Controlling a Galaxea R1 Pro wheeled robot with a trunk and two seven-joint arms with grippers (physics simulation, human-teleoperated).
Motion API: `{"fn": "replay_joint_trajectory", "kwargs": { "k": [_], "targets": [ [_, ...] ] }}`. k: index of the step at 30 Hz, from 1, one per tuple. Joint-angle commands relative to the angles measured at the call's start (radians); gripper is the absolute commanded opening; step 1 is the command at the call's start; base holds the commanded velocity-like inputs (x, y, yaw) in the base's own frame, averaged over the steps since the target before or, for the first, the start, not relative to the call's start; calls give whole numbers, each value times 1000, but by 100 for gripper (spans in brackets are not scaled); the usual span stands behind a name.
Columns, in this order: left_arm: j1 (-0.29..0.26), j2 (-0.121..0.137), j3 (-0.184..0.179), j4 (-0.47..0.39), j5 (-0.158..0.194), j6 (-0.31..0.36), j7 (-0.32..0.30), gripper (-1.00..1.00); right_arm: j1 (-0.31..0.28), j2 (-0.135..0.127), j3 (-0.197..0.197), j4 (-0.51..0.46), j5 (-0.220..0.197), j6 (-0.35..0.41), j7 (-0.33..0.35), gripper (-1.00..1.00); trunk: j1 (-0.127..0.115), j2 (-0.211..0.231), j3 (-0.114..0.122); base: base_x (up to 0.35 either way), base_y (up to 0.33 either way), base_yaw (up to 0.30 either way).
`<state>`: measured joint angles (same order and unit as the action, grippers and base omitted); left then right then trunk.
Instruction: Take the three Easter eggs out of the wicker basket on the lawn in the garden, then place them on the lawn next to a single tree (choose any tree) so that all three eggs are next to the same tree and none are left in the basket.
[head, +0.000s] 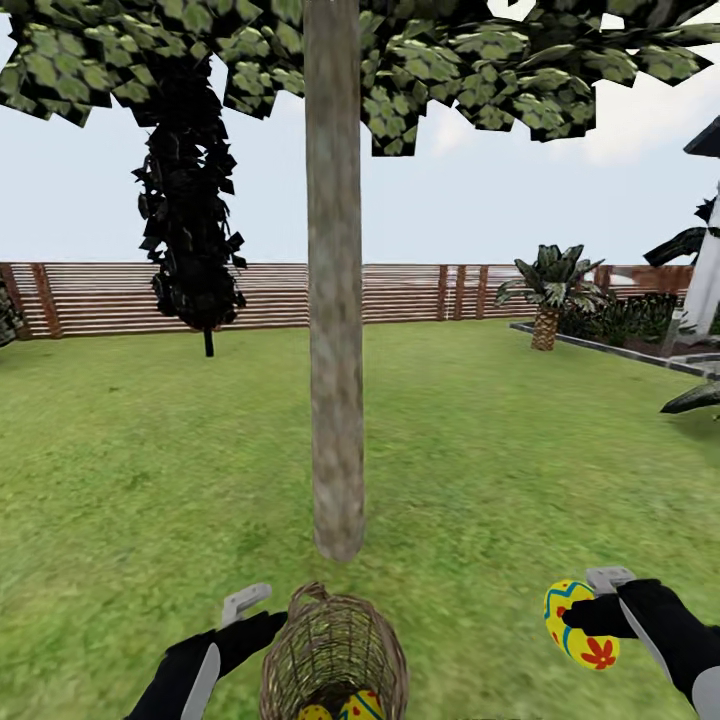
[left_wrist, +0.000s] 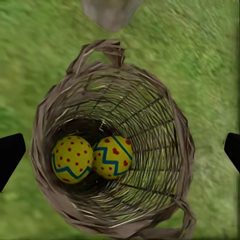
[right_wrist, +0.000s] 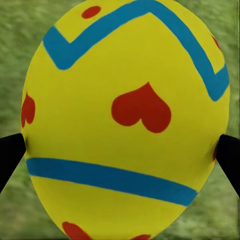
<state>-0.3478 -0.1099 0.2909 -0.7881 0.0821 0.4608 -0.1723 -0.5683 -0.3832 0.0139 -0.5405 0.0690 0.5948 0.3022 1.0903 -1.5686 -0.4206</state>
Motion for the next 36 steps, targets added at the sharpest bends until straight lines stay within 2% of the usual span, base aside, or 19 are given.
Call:
{"fn": "replay_joint_trajectory", "kwargs": {
  "k": [1, 4, 5, 6, 7, 8, 10, 16, 23, 36],
  "targets": [
    [0, -1, 5, -2, 8, 8, -3, 100, -1, 0, 2, -1, 8, 3, 6, -100, 0, 0, 0, 0, 0, -299],
    [0, 1, 6, -4, 8, 7, -1, 100, -1, 7, 3, -1, 9, 3, 4, -100, 0, 0, 0, 0, 0, -129],
    [0, 3, 7, -9, -1, 9, 25, 100, -1, 7, 3, -1, 9, 3, 4, -100, 0, 0, 0, 0, 0, -21],
    [0, 6, 9, -11, -9, 12, 81, 100, -1, 8, 3, -1, 9, 3, 4, -100, 0, 0, 0, 0, 0, -11],
    [0, 16, 13, -14, -17, 24, 185, 100, -1, 10, 3, -1, 9, 5, 5, -100, 0, 0, 0, 0, 0, -2],
    [0, 48, 15, -23, -18, 165, 214, 100, -1, 12, 4, -2, 8, 6, 5, -100, 0, 0, 0, 0, 0, 0],
    [0, 56, 15, -38, -17, 207, 215, 100, -1, 12, 4, -2, 8, 6, 5, -100, 0, 0, 0, 0, 0, 0],
    [0, 60, 16, -48, -15, 249, 216, 100, -1, 9, 3, -3, 8, 7, 5, -100, 0, 0, 0, 0, 0, 0],
    [0, 57, 13, -45, -15, 243, 223, 100, -1, 9, 3, -3, 8, 8, 5, -100, 0, 0, 0, 0, -1, 0],
    [0, 51, 10, -39, -16, 237, 225, 100, -1, 1, 1, -3, 8, 8, 5, -100, 0, 0, 0, 84, -182, 0]
  ]
}}
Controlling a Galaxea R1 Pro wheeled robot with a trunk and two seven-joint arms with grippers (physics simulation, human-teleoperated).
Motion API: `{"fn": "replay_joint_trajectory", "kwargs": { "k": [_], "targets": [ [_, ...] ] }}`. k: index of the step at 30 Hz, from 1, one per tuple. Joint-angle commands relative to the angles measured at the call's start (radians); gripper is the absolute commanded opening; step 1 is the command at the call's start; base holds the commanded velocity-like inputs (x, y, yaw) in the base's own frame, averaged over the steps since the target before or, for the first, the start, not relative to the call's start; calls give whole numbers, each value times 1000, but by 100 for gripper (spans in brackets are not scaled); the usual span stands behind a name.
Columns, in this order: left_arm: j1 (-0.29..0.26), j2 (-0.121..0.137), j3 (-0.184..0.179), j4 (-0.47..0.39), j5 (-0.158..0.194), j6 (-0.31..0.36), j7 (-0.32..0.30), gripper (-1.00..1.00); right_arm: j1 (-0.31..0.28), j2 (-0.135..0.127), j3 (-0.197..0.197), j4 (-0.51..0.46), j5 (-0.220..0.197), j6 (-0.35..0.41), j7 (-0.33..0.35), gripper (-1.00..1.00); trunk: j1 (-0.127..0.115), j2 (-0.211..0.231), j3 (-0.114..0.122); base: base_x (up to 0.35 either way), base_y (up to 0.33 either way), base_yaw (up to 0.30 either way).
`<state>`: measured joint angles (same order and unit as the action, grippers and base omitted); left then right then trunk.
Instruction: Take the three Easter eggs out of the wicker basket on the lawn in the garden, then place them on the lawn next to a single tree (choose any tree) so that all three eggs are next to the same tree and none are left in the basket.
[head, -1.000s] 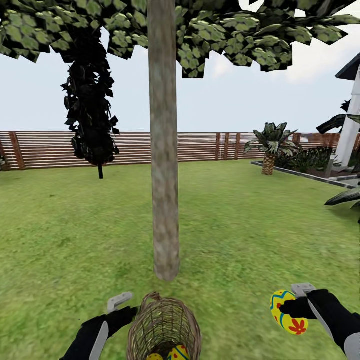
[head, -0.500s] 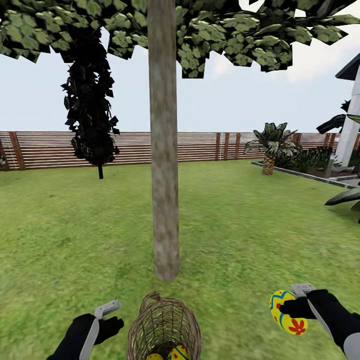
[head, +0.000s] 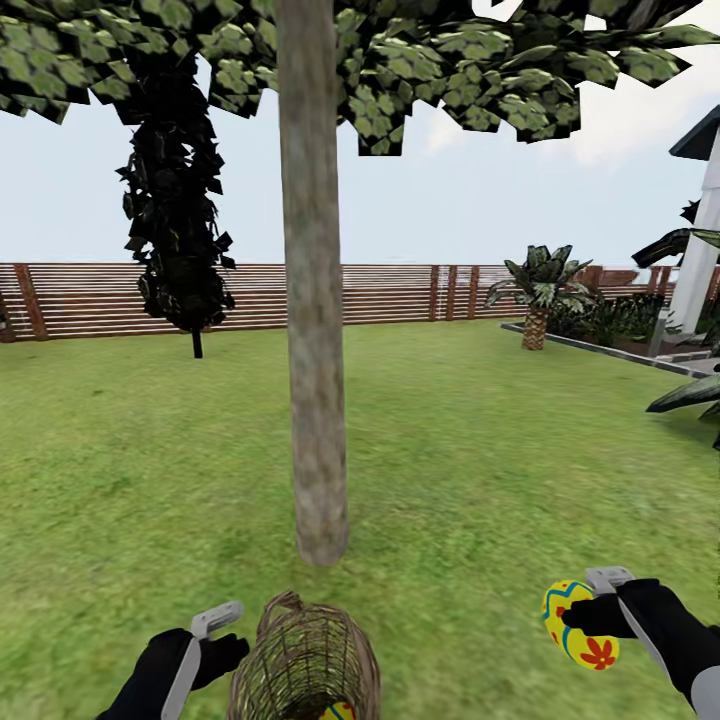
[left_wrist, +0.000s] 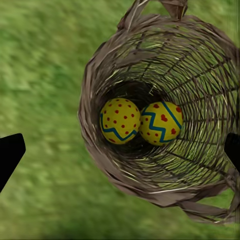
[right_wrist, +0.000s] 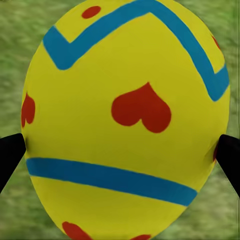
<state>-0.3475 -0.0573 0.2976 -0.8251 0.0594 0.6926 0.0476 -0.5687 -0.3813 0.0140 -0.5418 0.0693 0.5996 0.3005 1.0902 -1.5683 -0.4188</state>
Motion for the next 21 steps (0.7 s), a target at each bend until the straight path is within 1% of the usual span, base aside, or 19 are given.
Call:
{"fn": "replay_joint_trajectory", "kwargs": {
  "k": [1, 9, 15, 17, 21],
  "targets": [
    [-1, -2, 3, -1, 7, 5, 5, 100, 0, -1, 1, -1, 7, 3, 6, -100, 0, -1, -1, 1, -294, 0],
    [-1, -3, 2, 0, 7, 5, 5, 100, 0, -1, 1, -1, 8, 3, 6, -100, 0, -1, -1, 0, -331, 0],
    [-1, -1, 3, 0, 7, 5, 3, 100, 0, 1, 3, -1, 9, 3, 6, -100, 0, -1, -1, 56, -334, 0],
    [-1, 4, 5, -2, 7, 7, -1, 100, 0, 1, 3, -1, 9, 3, 6, -100, 0, -1, -1, 65, -174, 0],
    [-1, 6, 5, -4, 7, 7, -3, 100, 0, 1, 3, 0, 9, 3, 5, -100, 0, -1, -1, 113, -261, 0]
  ]
}}
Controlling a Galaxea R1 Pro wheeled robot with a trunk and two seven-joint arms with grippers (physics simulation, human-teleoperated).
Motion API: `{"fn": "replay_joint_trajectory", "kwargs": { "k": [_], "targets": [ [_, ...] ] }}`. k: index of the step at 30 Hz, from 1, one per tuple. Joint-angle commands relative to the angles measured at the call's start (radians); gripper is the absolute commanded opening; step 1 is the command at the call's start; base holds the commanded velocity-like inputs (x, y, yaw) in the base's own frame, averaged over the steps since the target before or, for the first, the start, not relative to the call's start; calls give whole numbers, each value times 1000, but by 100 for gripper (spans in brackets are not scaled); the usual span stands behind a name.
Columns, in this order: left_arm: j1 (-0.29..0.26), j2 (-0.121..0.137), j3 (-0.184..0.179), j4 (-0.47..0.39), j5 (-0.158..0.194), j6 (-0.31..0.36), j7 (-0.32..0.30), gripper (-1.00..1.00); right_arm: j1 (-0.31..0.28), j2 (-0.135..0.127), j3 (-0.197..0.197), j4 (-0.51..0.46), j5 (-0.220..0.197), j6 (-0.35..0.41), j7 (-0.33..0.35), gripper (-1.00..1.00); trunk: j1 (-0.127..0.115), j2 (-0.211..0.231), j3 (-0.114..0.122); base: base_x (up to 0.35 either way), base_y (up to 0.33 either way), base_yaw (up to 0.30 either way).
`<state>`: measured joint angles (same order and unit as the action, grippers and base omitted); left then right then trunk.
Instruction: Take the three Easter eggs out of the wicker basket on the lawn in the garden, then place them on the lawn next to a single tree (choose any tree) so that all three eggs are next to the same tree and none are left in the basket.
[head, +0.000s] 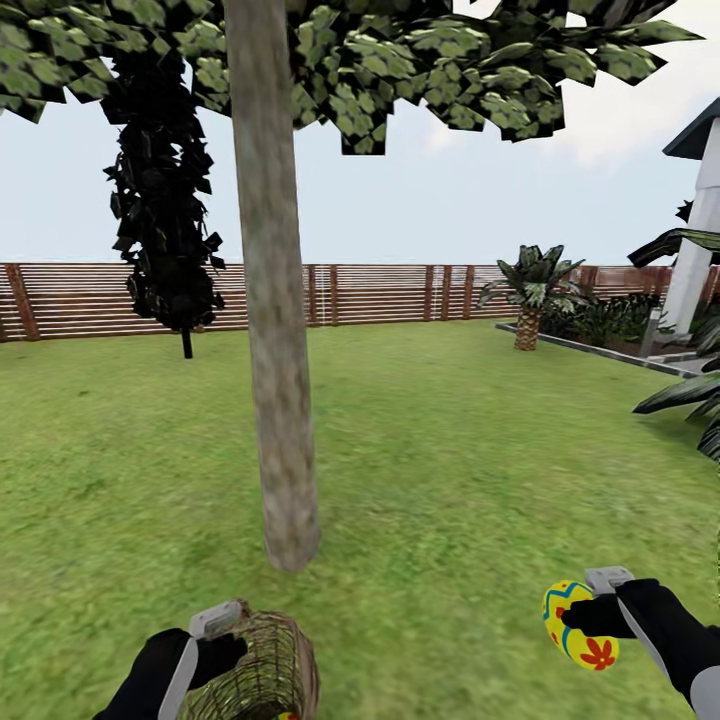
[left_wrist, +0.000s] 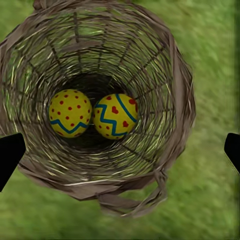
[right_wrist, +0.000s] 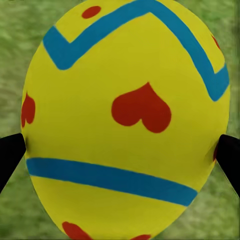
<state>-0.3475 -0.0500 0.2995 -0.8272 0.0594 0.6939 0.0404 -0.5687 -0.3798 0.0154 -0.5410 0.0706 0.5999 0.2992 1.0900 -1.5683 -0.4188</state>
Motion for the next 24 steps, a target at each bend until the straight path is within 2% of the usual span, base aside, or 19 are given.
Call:
{"fn": "replay_joint_trajectory", "kwargs": {
  "k": [1, 11, 13, 16, 17, 20, 24],
  "targets": [
    [-1, -1, 3, -2, 7, 6, 4, 100, 0, -1, 1, -1, 8, 3, 6, -100, 0, -1, -1, 119, -298, 0],
    [-1, 2, 8, -7, 8, 5, 4, 100, 0, 2, 1, -1, 8, 3, 7, -100, 0, -1, -1, 13, -34, 0],
    [-1, 19, 11, -10, 10, 5, 3, 100, 0, 2, 1, -1, 9, 3, 6, -100, 0, -1, -1, 0, 0, 0],
    [-1, 85, 12, -39, 13, 17, -1, 100, 0, 2, 1, -1, 9, 3, 6, -100, 0, -1, -1, 0, 0, 0],
    [-1, 99, 12, -42, 14, 19, -1, 100, 0, 4, 1, -1, 9, 3, 6, -100, 0, -1, -1, 0, 0, 0],
    [-1, 107, 12, -44, 14, 19, -1, 100, 0, 5, 1, 0, 9, 2, 6, -100, 0, -1, -1, 0, 0, 0],
    [-1, 104, 10, -43, 14, 19, -1, 100, 0, 1, 1, -1, 9, 2, 6, -100, 0, -1, -1, 0, 0, 0]
  ]
}}
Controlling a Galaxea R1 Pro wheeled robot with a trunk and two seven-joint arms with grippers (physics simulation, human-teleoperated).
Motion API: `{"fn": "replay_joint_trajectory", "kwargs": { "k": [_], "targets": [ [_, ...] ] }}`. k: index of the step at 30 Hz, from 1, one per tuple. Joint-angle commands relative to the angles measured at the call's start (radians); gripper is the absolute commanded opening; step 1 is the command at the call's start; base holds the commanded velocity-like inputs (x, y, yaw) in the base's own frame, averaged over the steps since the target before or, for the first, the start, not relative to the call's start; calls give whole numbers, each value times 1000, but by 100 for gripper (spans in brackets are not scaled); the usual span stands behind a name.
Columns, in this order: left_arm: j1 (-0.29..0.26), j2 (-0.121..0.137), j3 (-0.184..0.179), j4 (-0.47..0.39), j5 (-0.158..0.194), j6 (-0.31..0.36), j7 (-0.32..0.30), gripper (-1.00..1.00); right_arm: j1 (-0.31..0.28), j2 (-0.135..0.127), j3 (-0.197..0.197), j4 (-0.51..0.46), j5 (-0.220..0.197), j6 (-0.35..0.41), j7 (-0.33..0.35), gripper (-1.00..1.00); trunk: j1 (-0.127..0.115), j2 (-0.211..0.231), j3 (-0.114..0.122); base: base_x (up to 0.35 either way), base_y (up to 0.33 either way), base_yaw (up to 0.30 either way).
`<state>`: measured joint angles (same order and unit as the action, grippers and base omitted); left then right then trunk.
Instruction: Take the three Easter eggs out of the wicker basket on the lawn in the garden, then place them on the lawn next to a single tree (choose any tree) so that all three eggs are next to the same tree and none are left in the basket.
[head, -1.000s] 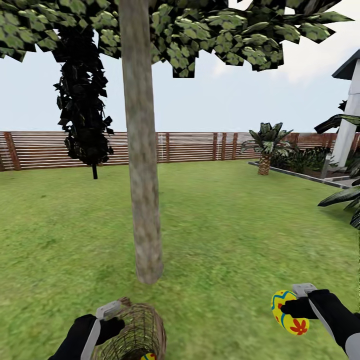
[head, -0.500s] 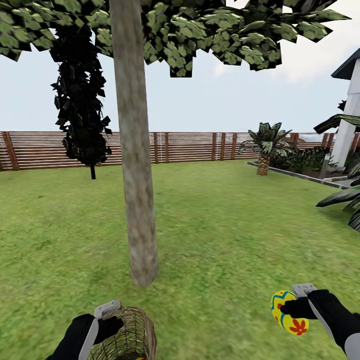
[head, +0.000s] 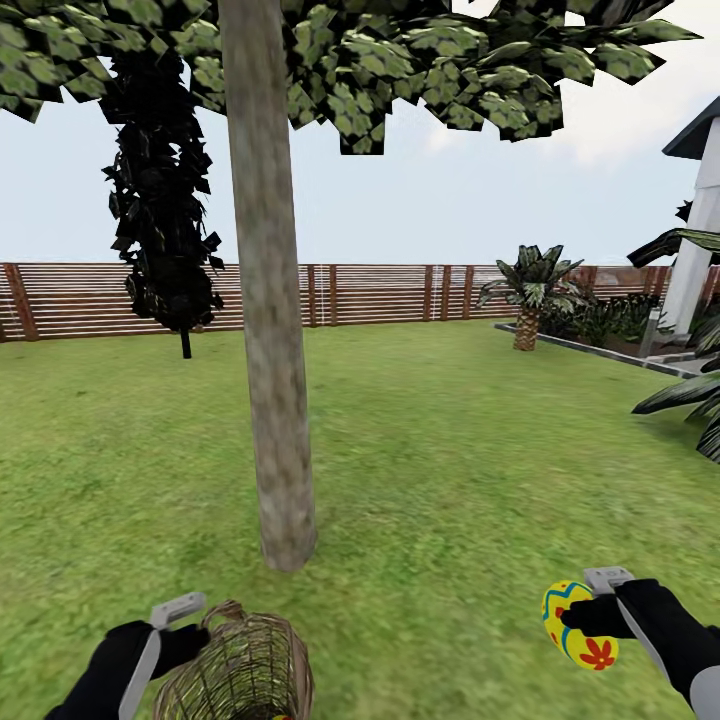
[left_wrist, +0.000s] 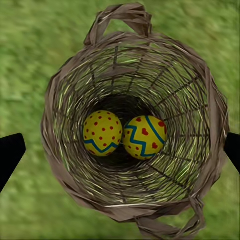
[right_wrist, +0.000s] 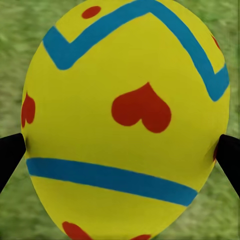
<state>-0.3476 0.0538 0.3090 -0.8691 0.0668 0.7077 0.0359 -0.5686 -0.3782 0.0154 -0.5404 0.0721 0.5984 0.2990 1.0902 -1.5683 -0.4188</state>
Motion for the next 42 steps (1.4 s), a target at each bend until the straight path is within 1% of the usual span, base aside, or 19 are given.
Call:
{"fn": "replay_joint_trajectory", "kwargs": {
  "k": [1, 5, 10, 13, 23, 27, 32, 42],
  "targets": [
    [-1, -2, 0, -1, 7, 4, 4, 100, 0, -2, 1, -1, 8, 3, 6, -100, 0, -1, -1, 0, 0, 0],
    [-1, -1, -1, -2, 8, 4, 4, 100, 0, -4, 0, -1, 8, 4, 6, -100, 0, -1, -1, 0, 0, 0],
    [-1, -3, -1, -2, 9, 3, 4, 100, 0, -4, 0, -1, 8, 4, 6, -100, 19, -36, -17, 0, 0, 0],
    [-1, -4, -1, -1, 18, 3, 4, 100, 0, -5, -1, -1, 7, 4, 6, -100, 31, -57, -26, 0, 0, 0],
    [-1, -6, -4, -1, 29, 3, -5, 100, 0, -7, -2, -1, 7, 4, 7, -100, 69, -127, -58, 0, 0, 0],
    [-1, -6, -4, -2, 43, 4, -4, 100, 0, -7, -2, -1, 7, 3, 6, -100, 84, -155, -70, 0, 0, 0],
    [-1, -6, -4, -1, 44, 4, -4, 100, 0, -7, -2, -1, 7, 3, 6, -100, 103, -190, -86, 0, 0, 0],
    [-1, -15, -7, 4, 40, 4, -4, 100, 0, -9, -3, -2, 4, 2, 8, -100, 142, -260, -117, 0, 0, 0]
  ]
}}
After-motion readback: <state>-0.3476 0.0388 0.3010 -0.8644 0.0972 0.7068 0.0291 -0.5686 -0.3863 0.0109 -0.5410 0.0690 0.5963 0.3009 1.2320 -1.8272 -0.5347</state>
